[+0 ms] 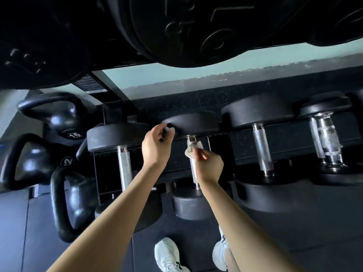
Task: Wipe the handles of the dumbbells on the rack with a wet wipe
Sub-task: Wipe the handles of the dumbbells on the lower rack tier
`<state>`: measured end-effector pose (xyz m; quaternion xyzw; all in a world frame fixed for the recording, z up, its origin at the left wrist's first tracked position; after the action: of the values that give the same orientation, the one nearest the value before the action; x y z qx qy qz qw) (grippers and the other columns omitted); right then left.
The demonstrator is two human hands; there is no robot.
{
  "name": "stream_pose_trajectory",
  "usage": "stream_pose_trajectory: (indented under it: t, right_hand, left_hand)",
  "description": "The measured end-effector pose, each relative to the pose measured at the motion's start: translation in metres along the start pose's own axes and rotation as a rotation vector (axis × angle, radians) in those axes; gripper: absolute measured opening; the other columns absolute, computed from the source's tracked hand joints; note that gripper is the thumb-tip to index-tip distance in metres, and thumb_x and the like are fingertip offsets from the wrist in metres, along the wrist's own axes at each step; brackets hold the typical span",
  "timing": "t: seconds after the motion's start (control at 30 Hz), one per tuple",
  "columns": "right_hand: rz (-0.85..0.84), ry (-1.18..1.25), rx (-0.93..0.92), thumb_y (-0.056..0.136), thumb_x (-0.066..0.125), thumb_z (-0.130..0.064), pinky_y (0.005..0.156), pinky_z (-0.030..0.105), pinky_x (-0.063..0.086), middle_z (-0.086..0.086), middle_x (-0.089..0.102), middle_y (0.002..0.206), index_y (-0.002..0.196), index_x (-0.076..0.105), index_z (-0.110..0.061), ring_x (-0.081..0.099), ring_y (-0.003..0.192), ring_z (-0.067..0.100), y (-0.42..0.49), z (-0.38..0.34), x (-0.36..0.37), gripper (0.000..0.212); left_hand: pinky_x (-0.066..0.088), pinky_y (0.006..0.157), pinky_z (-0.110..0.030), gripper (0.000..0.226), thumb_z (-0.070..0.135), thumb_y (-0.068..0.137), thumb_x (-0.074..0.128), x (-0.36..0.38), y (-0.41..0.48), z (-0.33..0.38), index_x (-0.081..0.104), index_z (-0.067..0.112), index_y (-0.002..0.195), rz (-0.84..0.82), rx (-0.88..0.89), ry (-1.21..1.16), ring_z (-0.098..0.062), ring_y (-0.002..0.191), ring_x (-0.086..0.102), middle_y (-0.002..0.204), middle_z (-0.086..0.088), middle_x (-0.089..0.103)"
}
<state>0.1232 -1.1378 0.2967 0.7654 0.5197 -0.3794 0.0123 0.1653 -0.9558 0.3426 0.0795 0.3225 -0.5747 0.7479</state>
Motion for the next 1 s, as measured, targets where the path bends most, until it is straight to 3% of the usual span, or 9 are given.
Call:
stream_pose_trajectory:
  t: [0.1,0.2,0.33,0.43,0.53,0.7,0.8,0.9,1.0]
  right_hand:
    - [0.044,0.118,0.088,0.082,0.071,-0.022,0.054,0.007,0.035,0.002,0.063,0.075,0.093,0.068,-0.001,0.055,0.070,0.011,0.004,0.000,0.004,0.024]
    - [0.002,-0.102,-0.010,0.089,0.062,-0.033,0.059,0.020,0.031,0.008,0.068,0.081,0.094,0.066,-0.006,0.062,0.076,0.018,0.001,-0.001,0.017,0.028]
    - [-0.001,-0.343,-0.080,0.097,0.048,-0.031,0.061,0.019,0.031,0.010,0.069,0.095,0.104,0.061,-0.005,0.064,0.086,0.020,-0.003,-0.003,0.024,0.029]
    - [0.000,-0.238,-0.095,0.098,0.046,-0.020,0.056,0.014,0.032,0.014,0.067,0.097,0.107,0.057,-0.002,0.063,0.084,0.022,-0.003,-0.016,0.030,0.023]
    - [0.040,-0.186,-0.091,0.096,0.046,-0.017,0.066,0.023,0.045,0.014,0.068,0.097,0.100,0.058,-0.002,0.064,0.084,0.027,0.008,-0.027,0.038,0.020]
    - [0.026,-0.340,-0.122,0.097,0.046,-0.026,0.060,0.025,0.029,0.013,0.066,0.079,0.095,0.062,-0.005,0.057,0.072,0.023,0.008,-0.016,0.029,0.026]
    - [-0.064,-0.313,-0.109,0.092,0.057,-0.024,0.053,0.023,0.028,-0.002,0.044,0.054,0.056,0.045,-0.017,0.037,0.050,0.010,0.000,0.005,0.021,0.039]
    - [-0.139,-0.260,-0.091,0.088,0.062,-0.020,0.042,0.017,0.029,-0.009,0.032,0.047,0.047,0.029,-0.024,0.028,0.045,0.004,0.005,0.004,0.016,0.053]
    - [-0.157,-0.181,-0.124,0.088,0.061,-0.020,0.046,0.013,0.032,-0.008,0.038,0.047,0.050,0.046,-0.019,0.034,0.047,0.005,0.023,-0.015,0.022,0.041]
  left_hand:
    - [0.047,0.089,-0.025,0.046,0.040,0.083,0.069,0.003,0.012,0.000,0.060,0.014,0.120,-0.009,-0.050,-0.051,-0.009,0.097,0.059,0.104,0.004,0.065]
    - [0.040,0.081,-0.017,0.057,0.048,0.077,0.072,0.006,0.019,0.002,0.061,0.015,0.122,-0.029,-0.069,0.017,-0.009,0.102,0.059,0.108,0.006,0.066]
    - [0.041,0.061,-0.017,0.031,0.043,0.074,0.076,0.004,0.023,0.005,0.067,0.015,0.085,-0.017,-0.056,-0.001,-0.008,0.076,0.057,0.076,0.012,0.062]
    - [0.038,0.056,-0.015,0.027,0.038,0.073,0.078,0.005,0.026,0.006,0.060,0.018,0.071,-0.033,-0.063,-0.031,-0.004,0.062,0.051,0.064,0.015,0.054]
    - [0.034,0.056,-0.010,0.025,0.036,0.074,0.077,0.005,0.024,0.009,0.060,0.018,0.078,-0.036,-0.038,-0.037,-0.006,0.066,0.050,0.064,0.017,0.050]
    - [0.036,0.053,-0.013,0.031,0.037,0.073,0.077,0.005,0.025,0.009,0.051,0.025,0.061,-0.050,-0.040,-0.043,-0.002,0.058,0.048,0.062,0.015,0.052]
    - [0.038,0.056,-0.014,0.036,0.035,0.074,0.078,0.004,0.023,0.010,0.045,0.033,0.058,-0.060,-0.055,-0.063,0.001,0.058,0.047,0.063,0.017,0.051]
    - [0.038,0.051,-0.023,0.031,0.037,0.073,0.077,0.005,0.024,0.011,0.054,0.020,0.062,-0.059,-0.029,-0.052,-0.007,0.058,0.050,0.062,0.010,0.055]
    - [0.042,0.062,-0.024,0.033,0.037,0.073,0.077,0.005,0.025,0.008,0.064,0.009,0.081,-0.028,-0.021,-0.056,-0.014,0.072,0.058,0.074,0.007,0.060]
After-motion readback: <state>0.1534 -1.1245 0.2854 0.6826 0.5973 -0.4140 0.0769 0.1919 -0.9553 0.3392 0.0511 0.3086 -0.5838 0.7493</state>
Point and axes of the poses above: each hand's wrist, its own y-axis towards the middle knuckle, its own x-axis out of the palm, z = x × y, the point moved 8 cm from there along y, towards the middle knuckle
